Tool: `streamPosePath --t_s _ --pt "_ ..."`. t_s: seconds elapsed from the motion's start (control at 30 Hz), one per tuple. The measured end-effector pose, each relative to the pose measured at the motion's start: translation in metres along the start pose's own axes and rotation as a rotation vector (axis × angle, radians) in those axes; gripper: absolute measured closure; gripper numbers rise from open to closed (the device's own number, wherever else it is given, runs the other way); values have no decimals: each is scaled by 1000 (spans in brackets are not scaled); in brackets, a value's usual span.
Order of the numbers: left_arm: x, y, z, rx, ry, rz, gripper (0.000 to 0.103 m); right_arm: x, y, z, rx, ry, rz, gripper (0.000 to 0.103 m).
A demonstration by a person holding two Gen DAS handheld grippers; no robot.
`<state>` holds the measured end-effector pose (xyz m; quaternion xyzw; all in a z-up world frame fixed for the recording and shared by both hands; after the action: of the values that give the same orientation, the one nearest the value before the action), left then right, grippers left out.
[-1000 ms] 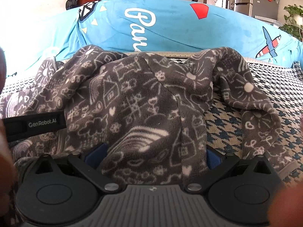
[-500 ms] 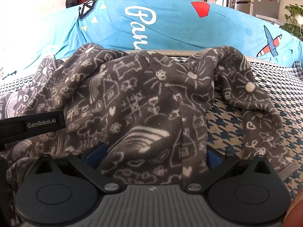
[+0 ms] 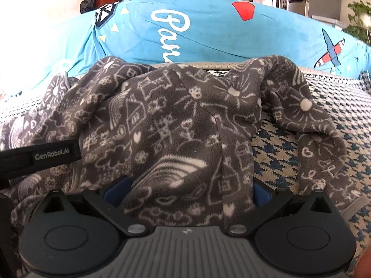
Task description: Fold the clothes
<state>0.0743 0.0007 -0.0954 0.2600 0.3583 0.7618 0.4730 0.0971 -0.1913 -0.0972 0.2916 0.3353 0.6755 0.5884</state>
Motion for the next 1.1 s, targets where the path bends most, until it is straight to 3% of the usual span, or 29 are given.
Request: streamPosePath --t_s 0.27,0.33,0.57,0.63,0.83,0.97,1.1 --pt "0 0 -1 -3 3 4 0 11 3 -3 0 1 -3 0" --pt "0 0 -2 -6 2 6 0 -3 11 -12 3 10 -9 0" --pt "0 0 -2 -14 6 8 0 29 -3 0 5 5 3 0" --pt "1 0 -2 -9 6 7 0 25 -3 1 27 10 29 0" --pt "5 6 -7 42 -15 -26 0 11 -1 13 212 80 152 0" --pt "8 13 -12 94 -40 -70 0 -4 4 9 208 115 256 0" --pt "12 18 -16 134 -49 -110 0 -17 11 6 212 110 240 0"
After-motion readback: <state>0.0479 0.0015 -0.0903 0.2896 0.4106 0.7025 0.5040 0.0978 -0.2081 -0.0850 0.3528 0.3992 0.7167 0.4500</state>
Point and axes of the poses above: each gripper's, at about its wrist camera, not at the fingertips, and y roughly against the way its jaws point, x to its left, z to its top, the point moved 9 cm from there along -y, roughly the way its jaws point, and after that the axes turned 11 degrees about x, right-handed, at the moved point
